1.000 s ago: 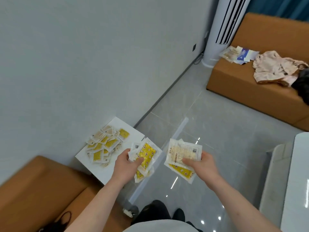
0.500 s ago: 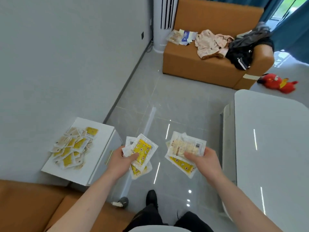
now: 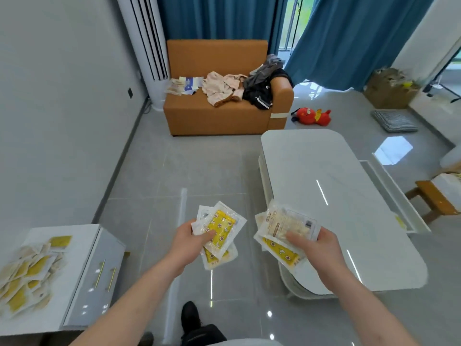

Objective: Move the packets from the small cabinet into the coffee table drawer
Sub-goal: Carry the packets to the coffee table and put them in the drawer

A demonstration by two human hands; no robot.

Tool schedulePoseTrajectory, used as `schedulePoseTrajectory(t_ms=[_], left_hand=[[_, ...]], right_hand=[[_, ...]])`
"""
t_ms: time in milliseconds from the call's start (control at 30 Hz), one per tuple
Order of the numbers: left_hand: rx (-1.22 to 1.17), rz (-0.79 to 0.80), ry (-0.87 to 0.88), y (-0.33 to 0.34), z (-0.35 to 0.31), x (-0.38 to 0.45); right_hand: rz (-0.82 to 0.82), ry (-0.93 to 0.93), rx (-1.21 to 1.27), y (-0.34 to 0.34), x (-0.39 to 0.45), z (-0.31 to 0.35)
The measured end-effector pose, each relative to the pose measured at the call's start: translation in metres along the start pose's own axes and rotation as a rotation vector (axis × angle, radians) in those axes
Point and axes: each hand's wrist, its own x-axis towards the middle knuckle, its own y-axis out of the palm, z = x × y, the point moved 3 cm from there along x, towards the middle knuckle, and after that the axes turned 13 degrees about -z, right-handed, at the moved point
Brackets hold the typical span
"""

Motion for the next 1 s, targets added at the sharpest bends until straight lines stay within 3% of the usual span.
schedulePoseTrajectory(t_ms=[167, 400, 700, 1000], left_hand=[[-0.058, 0.071, -0.011, 0.113, -0.01, -0.072], [-0.075, 0.16, -0.037, 0.216, -0.025, -0.132], [0.006, 0.218, -0.041, 0.354, -0.057, -0.137], [0.081, 0.295, -0.047, 0.55, -0.111, -0.13]], right_hand=[[-0.114, -0.012, -0.002, -0.142, -0.008, -0.029], [-0.202, 0.015, 0.016, -0.265, 0.004, -0.059], [-0.28, 0.042, 0.116, -0.385, 0.071, -0.073], [-0.402, 0.083, 0.108, -0.529, 0.167, -0.078]])
